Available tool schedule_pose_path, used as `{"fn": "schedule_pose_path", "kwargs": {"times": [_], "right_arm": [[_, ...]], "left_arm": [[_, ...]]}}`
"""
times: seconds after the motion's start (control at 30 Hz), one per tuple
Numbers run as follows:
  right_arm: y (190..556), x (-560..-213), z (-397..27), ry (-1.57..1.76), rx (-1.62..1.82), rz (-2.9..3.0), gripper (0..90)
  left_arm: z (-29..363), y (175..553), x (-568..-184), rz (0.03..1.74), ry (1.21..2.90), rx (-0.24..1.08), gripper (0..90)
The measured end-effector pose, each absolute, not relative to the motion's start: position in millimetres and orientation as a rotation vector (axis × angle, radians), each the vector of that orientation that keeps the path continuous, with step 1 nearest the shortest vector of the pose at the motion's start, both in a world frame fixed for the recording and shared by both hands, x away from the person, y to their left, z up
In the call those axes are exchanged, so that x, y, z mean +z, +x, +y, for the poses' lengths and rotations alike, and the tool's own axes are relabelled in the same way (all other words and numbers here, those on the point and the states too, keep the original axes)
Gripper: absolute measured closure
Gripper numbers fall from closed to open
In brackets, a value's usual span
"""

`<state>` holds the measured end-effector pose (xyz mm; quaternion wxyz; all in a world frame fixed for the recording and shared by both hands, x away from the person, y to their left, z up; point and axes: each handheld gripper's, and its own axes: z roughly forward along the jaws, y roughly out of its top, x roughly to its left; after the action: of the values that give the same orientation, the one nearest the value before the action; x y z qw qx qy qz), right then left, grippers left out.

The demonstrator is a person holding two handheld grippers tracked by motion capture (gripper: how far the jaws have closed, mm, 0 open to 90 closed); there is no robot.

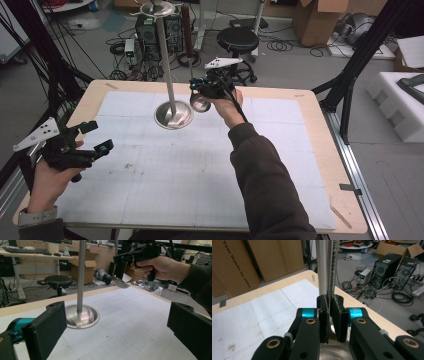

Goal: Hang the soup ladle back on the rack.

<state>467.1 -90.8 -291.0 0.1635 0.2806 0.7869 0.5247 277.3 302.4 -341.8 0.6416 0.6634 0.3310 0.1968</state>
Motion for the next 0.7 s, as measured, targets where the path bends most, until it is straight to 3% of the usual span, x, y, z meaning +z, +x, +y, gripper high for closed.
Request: {"fn": "schedule_pose_path", "kwargs": {"times": [0.7], "right_arm": [[471,-288,-78,0.787,1.480,2.258,84.3]], "left_arm": [[306,274,-341,0.756,1.506,0.452,2.9]]}}
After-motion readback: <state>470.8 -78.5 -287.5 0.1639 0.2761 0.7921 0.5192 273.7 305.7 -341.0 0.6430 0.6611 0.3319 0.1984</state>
